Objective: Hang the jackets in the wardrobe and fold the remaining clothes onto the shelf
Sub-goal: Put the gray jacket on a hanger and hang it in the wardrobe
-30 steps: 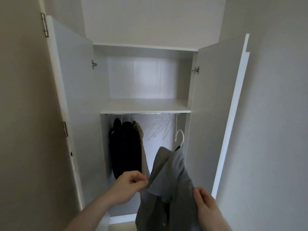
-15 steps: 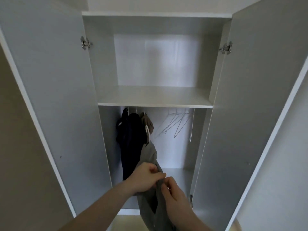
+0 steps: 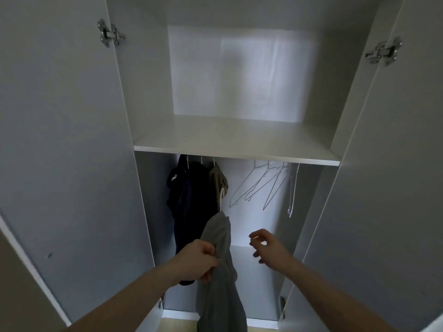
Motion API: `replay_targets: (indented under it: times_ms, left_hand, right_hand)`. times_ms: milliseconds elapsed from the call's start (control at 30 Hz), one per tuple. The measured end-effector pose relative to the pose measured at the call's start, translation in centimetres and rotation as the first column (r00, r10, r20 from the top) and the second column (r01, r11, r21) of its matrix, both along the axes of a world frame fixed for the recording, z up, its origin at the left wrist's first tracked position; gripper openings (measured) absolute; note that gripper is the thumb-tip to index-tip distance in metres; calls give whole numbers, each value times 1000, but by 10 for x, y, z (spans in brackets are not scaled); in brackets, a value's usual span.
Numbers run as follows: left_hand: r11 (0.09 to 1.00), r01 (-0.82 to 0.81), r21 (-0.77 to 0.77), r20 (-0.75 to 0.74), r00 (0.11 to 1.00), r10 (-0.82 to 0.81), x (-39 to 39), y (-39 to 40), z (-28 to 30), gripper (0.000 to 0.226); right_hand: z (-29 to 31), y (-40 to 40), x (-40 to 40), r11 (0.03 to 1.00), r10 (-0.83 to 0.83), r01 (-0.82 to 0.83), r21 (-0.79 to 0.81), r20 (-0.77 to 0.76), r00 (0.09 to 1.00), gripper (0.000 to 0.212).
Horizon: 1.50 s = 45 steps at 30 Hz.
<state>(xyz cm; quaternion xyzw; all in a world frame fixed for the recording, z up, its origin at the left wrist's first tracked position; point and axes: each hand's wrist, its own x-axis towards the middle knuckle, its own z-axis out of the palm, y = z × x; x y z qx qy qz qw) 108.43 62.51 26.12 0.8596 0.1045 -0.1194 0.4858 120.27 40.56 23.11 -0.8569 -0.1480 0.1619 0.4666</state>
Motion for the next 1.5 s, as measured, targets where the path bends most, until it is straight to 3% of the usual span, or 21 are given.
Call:
replay_targets:
  times_ms: [300,600,800,1167,1333,1500]
  left_hand:
    - [997,70,-21,-53,996,-71,46,32,-20,20]
    - [997,-56,-43,-43,998,54,76,40,-37,29]
    - [991,-81,-110,-47,996,77,102,23,-46,27]
    - [964,-234,-126,-53,972,229,148,-29,-72,19]
    - [960,-229,-160,-45,973,224,180,-59,-77,18]
    - [947,-267,-178,-55,964,261,223,-85,-75,27]
  right_hand:
    - [-1,72,135,979,-161,187,83,-248,955,35]
    - [-27,128,221,989,-144,136,-53,-209,967,44]
    - [-44,146,267,973,-193,225,50,-363,912,63]
    - [-60,124,328,958,-281,248,-140,-318,906,13]
    - [-69,79,328,909,-416,402,-112,-295,860,22]
    - [-74,34,323,925,-379,358,-128,-242,893,26]
